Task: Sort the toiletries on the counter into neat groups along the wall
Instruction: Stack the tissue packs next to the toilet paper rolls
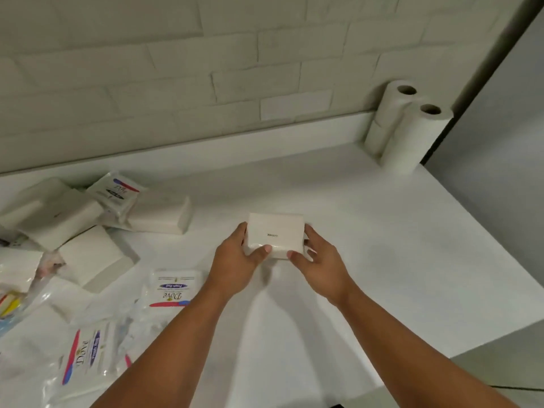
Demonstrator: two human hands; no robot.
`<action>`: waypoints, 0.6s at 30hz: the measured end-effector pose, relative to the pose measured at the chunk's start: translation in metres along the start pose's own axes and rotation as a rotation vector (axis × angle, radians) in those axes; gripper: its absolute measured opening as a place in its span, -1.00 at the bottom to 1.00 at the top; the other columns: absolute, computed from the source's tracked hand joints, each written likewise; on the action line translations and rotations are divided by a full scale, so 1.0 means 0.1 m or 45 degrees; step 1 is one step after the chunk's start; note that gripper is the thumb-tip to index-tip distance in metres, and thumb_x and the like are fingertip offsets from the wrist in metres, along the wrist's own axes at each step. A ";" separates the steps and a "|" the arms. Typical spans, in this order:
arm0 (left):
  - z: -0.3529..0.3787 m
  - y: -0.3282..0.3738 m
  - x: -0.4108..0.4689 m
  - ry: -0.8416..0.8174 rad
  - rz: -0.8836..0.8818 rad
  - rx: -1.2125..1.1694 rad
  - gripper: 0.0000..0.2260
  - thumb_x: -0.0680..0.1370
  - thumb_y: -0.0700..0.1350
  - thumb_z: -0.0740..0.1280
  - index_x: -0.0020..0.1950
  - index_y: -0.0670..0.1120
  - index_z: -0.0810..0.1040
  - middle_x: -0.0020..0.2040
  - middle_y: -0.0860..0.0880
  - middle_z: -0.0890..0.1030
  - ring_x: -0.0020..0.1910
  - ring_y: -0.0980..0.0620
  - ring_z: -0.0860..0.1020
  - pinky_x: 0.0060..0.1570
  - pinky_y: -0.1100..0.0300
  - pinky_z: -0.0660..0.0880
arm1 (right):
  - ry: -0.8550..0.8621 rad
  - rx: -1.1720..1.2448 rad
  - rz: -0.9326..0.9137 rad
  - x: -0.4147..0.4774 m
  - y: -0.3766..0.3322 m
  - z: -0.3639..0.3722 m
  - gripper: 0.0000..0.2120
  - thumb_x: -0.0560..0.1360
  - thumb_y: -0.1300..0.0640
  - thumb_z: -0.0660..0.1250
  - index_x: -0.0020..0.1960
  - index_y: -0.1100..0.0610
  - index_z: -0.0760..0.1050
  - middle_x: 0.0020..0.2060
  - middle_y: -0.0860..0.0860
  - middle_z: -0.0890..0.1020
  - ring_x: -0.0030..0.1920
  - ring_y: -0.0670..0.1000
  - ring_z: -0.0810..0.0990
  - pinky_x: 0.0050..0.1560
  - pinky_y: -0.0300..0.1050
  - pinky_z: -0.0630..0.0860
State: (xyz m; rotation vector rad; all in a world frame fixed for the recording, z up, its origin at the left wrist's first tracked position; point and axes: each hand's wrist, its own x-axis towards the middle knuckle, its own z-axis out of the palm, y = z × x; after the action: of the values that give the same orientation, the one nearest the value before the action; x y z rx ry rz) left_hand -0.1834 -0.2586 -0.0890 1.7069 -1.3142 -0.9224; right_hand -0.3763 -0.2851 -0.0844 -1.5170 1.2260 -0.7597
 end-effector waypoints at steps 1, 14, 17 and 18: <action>0.11 -0.01 0.03 0.004 -0.005 0.032 -0.64 0.49 -0.05 0.49 0.26 0.02 0.52 0.07 0.17 0.66 0.04 0.14 0.62 0.00 0.29 0.52 | -0.004 -0.079 -0.032 0.03 0.05 -0.11 -0.52 0.49 0.15 0.41 0.31 -0.21 0.39 0.18 -0.18 0.59 0.18 -0.21 0.53 0.13 -0.39 0.44; 1.36 0.29 0.54 0.210 0.034 0.091 -0.50 0.49 -0.19 0.49 0.40 -0.06 0.45 0.17 0.03 0.59 -0.06 0.18 0.60 -0.11 0.51 0.46 | 0.214 -0.245 -0.040 0.71 0.79 -1.18 -0.63 0.56 0.23 0.31 0.36 0.04 0.49 0.16 -0.11 0.63 0.15 -0.11 0.60 0.27 -0.14 0.52; 1.57 0.32 0.79 0.229 0.039 0.060 -0.45 0.50 -0.17 0.48 0.46 -0.03 0.41 0.24 0.05 0.57 0.00 0.19 0.60 -0.05 0.47 0.50 | 0.270 -0.247 -0.048 0.93 0.84 -1.36 -0.65 0.57 0.24 0.29 0.34 0.06 0.50 0.14 -0.12 0.63 0.12 -0.09 0.61 0.26 -0.20 0.50; 1.64 0.34 0.88 0.240 0.052 0.052 -0.46 0.50 -0.18 0.48 0.45 -0.02 0.41 0.26 0.06 0.55 0.01 0.19 0.60 -0.03 0.45 0.50 | 0.297 -0.239 -0.058 1.01 0.85 -1.42 -0.66 0.57 0.25 0.29 0.33 0.08 0.51 0.11 -0.13 0.63 0.11 -0.10 0.61 0.24 -0.23 0.50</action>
State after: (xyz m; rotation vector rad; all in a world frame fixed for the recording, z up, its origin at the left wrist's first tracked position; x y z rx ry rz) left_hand -0.3250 -0.3740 -0.1367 1.7461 -1.2450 -0.6973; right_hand -0.5030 -0.4236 -0.1338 -1.6473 1.4742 -0.8913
